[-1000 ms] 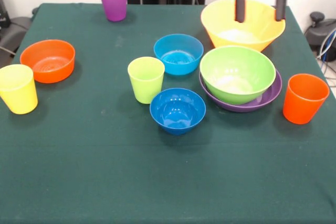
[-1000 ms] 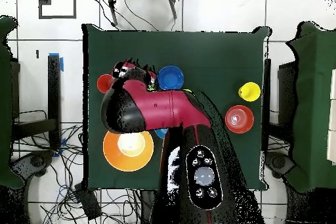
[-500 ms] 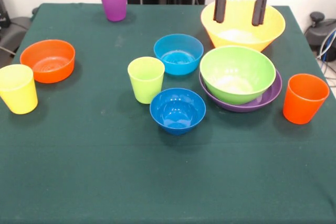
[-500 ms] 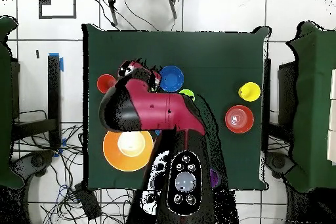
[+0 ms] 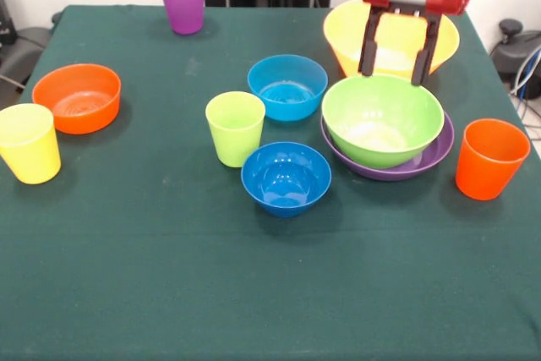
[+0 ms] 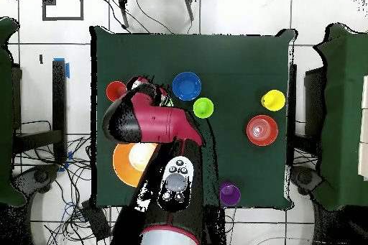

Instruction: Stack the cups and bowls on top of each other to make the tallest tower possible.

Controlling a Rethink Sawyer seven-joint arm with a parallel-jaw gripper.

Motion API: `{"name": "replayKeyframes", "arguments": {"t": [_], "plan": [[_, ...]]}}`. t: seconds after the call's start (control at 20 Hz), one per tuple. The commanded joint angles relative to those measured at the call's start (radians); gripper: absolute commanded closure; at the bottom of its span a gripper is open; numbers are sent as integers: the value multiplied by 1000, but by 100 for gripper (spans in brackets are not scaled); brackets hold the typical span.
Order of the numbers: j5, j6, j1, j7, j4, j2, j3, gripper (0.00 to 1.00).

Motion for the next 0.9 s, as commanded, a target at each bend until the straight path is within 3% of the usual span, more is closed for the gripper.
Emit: {"name": "replayKeyframes", "arguments": {"t": [0.05,0.4,0.9], "plan": [[107,-52,57,219,-58,152,-49,0],[185,-92,91,196,-79,205,-77,0],[225,-108,72,192,-7,135,-31,0]]}}
